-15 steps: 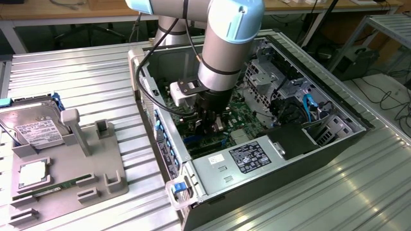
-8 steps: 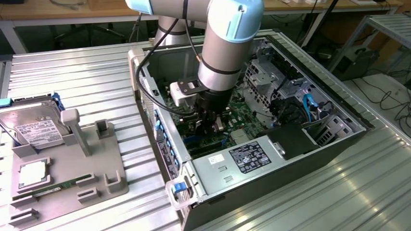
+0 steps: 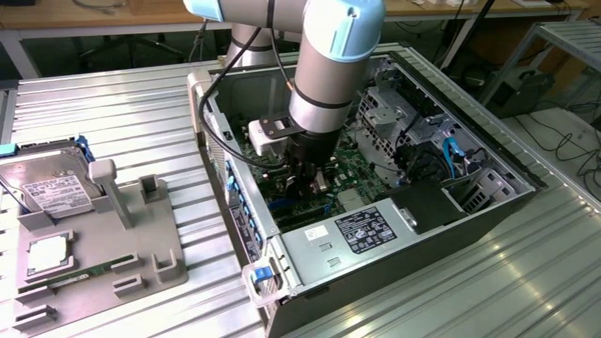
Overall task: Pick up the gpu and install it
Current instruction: 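Insert the gpu into the slot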
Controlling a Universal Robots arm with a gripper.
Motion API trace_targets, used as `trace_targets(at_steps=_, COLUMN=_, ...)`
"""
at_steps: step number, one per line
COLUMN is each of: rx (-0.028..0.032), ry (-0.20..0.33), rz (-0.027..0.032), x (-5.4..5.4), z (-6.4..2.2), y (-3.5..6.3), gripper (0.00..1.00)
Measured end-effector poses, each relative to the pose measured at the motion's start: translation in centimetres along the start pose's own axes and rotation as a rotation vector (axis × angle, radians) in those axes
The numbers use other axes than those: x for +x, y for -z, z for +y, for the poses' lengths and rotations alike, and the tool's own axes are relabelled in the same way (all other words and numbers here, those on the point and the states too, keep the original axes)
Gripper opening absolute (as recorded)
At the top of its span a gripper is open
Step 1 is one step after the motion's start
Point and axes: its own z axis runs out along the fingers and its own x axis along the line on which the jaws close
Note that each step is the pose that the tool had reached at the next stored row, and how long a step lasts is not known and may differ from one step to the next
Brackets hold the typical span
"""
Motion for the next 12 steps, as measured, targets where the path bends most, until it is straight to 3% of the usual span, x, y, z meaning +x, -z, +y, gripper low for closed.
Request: trace_targets(at_steps=12, rx=0.0003, ry=0.0, rz=-0.0014, x=-0.04, z=0.0, y=0.16, gripper=0.28)
